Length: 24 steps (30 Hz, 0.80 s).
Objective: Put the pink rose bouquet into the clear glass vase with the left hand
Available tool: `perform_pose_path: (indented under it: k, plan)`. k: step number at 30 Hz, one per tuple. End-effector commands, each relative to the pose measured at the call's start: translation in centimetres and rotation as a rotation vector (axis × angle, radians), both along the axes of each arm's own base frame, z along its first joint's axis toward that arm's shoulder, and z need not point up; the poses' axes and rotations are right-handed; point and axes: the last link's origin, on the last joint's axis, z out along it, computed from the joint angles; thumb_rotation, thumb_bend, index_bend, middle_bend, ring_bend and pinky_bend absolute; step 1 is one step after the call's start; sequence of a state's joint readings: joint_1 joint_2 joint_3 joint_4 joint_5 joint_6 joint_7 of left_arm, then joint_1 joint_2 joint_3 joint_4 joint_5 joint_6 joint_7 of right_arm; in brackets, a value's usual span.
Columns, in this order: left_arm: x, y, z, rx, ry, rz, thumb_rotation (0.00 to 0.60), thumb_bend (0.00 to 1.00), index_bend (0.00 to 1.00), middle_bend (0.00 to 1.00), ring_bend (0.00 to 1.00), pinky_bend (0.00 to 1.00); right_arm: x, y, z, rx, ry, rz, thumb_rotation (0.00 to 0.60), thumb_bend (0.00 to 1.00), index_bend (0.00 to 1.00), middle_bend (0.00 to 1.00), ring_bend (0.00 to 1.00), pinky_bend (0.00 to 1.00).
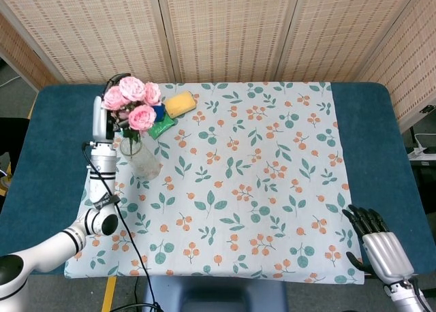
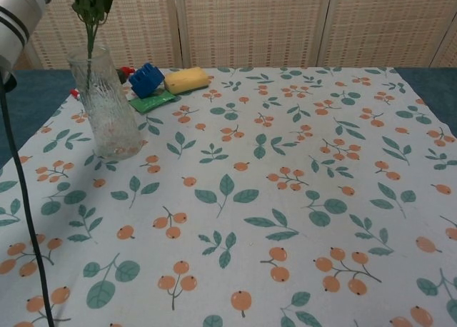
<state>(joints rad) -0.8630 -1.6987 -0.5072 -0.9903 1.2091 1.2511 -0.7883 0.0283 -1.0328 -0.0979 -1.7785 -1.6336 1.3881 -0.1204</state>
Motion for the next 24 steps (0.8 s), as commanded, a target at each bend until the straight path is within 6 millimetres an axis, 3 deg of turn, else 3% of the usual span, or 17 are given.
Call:
perform_pose_path:
  k: [1, 8, 13, 24]
  plan:
    - [-1.1, -1.4, -1.5, -0.041, 0.044, -0.006, 0.600, 0.39, 0.00, 0.12, 0.01, 0.09, 0.1, 0.1, 0.0, -0.001, -0.003, 0.003, 0.600, 0.21, 0.00, 0.00, 0.00, 0.00]
    - [-2.8, -3.4, -3.1, -0.091, 0.096, 0.000, 0.600, 0.37, 0.00, 0.01, 0.00, 0.08, 0.3, 0.4, 0.2, 0.003, -0.012, 0.015, 0.600, 0.21, 0.00, 0.00, 0.00, 0.00]
    - [-3.5, -4.9, -3.6, -0.121, 0.130, -0.002, 0.600, 0.35, 0.00, 0.00, 0.00, 0.08, 0.4, 0.6, 0.3, 0.005, -0.020, 0.024, 0.600, 0.21, 0.00, 0.00, 0.00, 0.00]
    - [-4.4, -6.9, -2.4, -0.133, 0.205, 0.015, 0.600, 0.33, 0.00, 0.00, 0.00, 0.06, 0.6, 0.9, 0.6, 0.005, -0.034, 0.040, 0.600, 0.21, 0.00, 0.00, 0.00, 0.00]
